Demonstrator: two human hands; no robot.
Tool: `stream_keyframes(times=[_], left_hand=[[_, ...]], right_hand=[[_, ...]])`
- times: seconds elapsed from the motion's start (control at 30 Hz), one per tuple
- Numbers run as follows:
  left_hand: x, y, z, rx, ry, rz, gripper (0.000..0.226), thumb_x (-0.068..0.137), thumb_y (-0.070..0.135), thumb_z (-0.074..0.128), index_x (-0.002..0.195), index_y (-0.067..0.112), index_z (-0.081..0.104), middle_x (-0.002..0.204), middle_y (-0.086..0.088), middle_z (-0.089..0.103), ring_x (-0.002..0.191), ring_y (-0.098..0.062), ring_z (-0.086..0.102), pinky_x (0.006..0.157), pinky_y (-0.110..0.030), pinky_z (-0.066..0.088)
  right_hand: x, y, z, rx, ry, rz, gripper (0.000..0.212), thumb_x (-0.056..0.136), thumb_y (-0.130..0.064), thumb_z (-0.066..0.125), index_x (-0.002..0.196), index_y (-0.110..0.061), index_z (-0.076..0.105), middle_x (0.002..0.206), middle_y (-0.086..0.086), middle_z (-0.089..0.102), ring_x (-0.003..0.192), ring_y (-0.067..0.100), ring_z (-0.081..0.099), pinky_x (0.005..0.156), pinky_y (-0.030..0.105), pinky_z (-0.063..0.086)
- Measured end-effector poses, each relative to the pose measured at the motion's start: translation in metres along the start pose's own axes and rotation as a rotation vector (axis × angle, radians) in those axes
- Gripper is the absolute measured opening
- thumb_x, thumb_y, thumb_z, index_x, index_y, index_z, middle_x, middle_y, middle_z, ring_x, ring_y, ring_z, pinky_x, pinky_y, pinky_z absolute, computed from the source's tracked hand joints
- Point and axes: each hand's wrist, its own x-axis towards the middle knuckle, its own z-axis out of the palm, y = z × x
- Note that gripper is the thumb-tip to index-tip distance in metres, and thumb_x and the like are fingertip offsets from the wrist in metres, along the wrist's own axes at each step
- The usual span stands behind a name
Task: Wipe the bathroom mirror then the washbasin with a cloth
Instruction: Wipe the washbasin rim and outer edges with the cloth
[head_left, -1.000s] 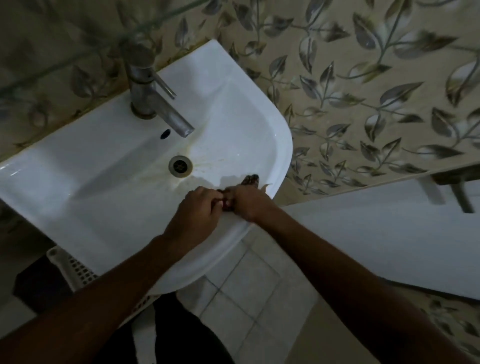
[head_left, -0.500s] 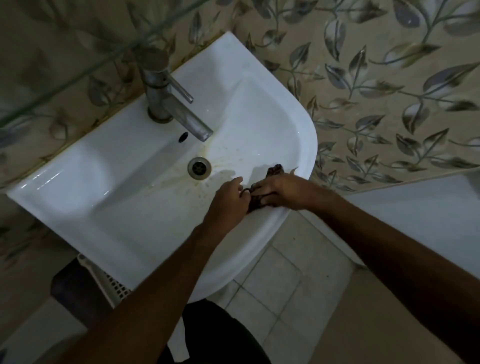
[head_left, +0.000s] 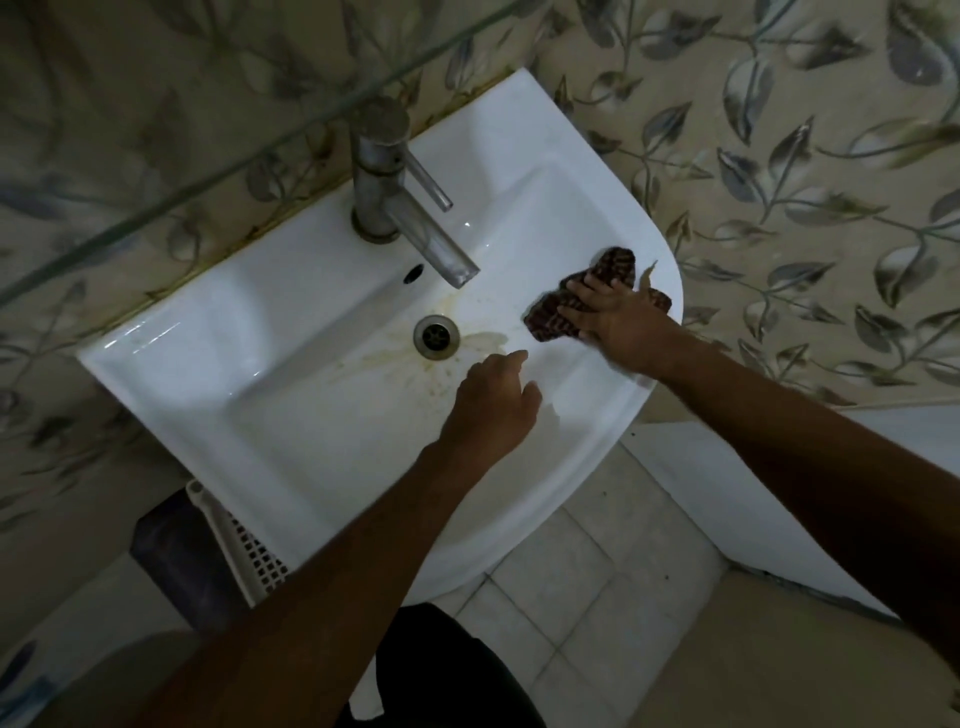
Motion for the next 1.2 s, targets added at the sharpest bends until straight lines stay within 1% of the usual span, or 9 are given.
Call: stream_keyframes(times=[0.17, 0.33, 0.43, 0.57, 0.73, 0.87, 0.93, 1.07, 1.2], left_hand=[[-0.013, -0.008, 0.010, 0.055, -0.080, -0.022, 0.049, 0.100, 0.031, 0.050, 0.146, 0.015, 0.045, 0.143, -0.011, 0.051, 0.134, -0.028, 0.044, 0.113, -0.043, 0.038], [-0.023, -0.010, 0.013, 0.070, -0.098, -0.013, 0.047, 0.100, 0.029, 0.049, 0.145, 0.016, 0.046, 0.145, -0.010, 0.050, 0.135, -0.027, 0.042, 0.113, -0.041, 0.037], [-0.027, -0.014, 0.010, 0.076, -0.104, -0.025, 0.046, 0.101, 0.028, 0.048, 0.145, 0.015, 0.046, 0.145, -0.010, 0.049, 0.135, -0.027, 0.041, 0.112, -0.040, 0.037], [-0.030, -0.019, 0.006, 0.082, -0.107, -0.057, 0.047, 0.100, 0.027, 0.049, 0.145, 0.012, 0.045, 0.144, -0.013, 0.049, 0.134, -0.028, 0.042, 0.112, -0.041, 0.038], [-0.036, -0.027, -0.002, 0.094, -0.121, -0.092, 0.047, 0.101, 0.027, 0.047, 0.146, 0.012, 0.044, 0.145, -0.012, 0.047, 0.135, -0.027, 0.042, 0.111, -0.037, 0.038], [-0.046, -0.040, -0.008, 0.123, -0.095, -0.126, 0.048, 0.101, 0.027, 0.047, 0.145, 0.011, 0.043, 0.145, -0.013, 0.047, 0.135, -0.028, 0.041, 0.111, -0.038, 0.036], [-0.050, -0.045, -0.011, 0.133, -0.061, -0.150, 0.049, 0.099, 0.027, 0.049, 0.145, 0.010, 0.043, 0.144, -0.014, 0.046, 0.136, -0.030, 0.040, 0.111, -0.040, 0.035], [-0.053, -0.053, -0.015, 0.169, 0.001, -0.208, 0.046, 0.098, 0.025, 0.050, 0.138, 0.003, 0.047, 0.140, -0.018, 0.047, 0.131, -0.034, 0.042, 0.107, -0.040, 0.038], [-0.056, -0.054, -0.026, 0.223, 0.079, -0.251, 0.044, 0.096, 0.026, 0.050, 0.132, 0.001, 0.049, 0.134, -0.020, 0.049, 0.124, -0.036, 0.046, 0.101, -0.044, 0.041]], right_hand=[[0.005, 0.013, -0.003, -0.044, 0.079, -0.104, 0.033, 0.086, -0.010, 0.066, 0.118, -0.007, 0.072, 0.130, 0.026, 0.062, 0.115, 0.048, 0.062, 0.092, 0.068, 0.044], [0.029, 0.011, -0.011, -0.029, 0.185, 0.105, 0.045, 0.091, -0.007, 0.055, 0.136, -0.008, 0.059, 0.150, 0.027, 0.042, 0.137, 0.048, 0.042, 0.108, 0.071, 0.027], [0.024, -0.013, 0.010, 0.063, 0.130, 0.148, 0.048, 0.091, -0.008, 0.059, 0.139, -0.008, 0.055, 0.149, 0.028, 0.042, 0.135, 0.052, 0.042, 0.103, 0.076, 0.032], [0.010, -0.028, 0.015, 0.166, 0.053, 0.108, 0.052, 0.095, -0.006, 0.060, 0.145, -0.017, 0.050, 0.156, 0.019, 0.037, 0.139, 0.046, 0.040, 0.114, 0.058, 0.031], [0.040, -0.008, 0.003, 0.155, 0.105, 0.197, 0.049, 0.088, -0.016, 0.052, 0.136, -0.008, 0.059, 0.148, 0.028, 0.044, 0.134, 0.049, 0.045, 0.107, 0.064, 0.033], [0.042, -0.045, 0.016, 0.298, 0.094, 0.311, 0.053, 0.091, -0.021, 0.038, 0.140, -0.006, 0.053, 0.153, 0.030, 0.034, 0.141, 0.051, 0.032, 0.114, 0.065, 0.021], [0.037, -0.071, 0.022, 0.371, 0.017, 0.355, 0.053, 0.097, -0.025, 0.038, 0.148, -0.016, 0.044, 0.160, 0.023, 0.023, 0.146, 0.046, 0.026, 0.120, 0.059, 0.018], [0.033, -0.138, 0.014, 0.478, -0.193, 0.354, 0.057, 0.102, -0.019, 0.045, 0.156, -0.023, 0.027, 0.164, 0.018, 0.014, 0.140, 0.040, 0.037, 0.113, 0.039, 0.032], [0.028, -0.194, 0.011, 0.529, -0.234, 0.274, 0.057, 0.100, -0.022, 0.050, 0.154, -0.023, 0.033, 0.163, 0.018, 0.019, 0.142, 0.037, 0.037, 0.114, 0.040, 0.033]])
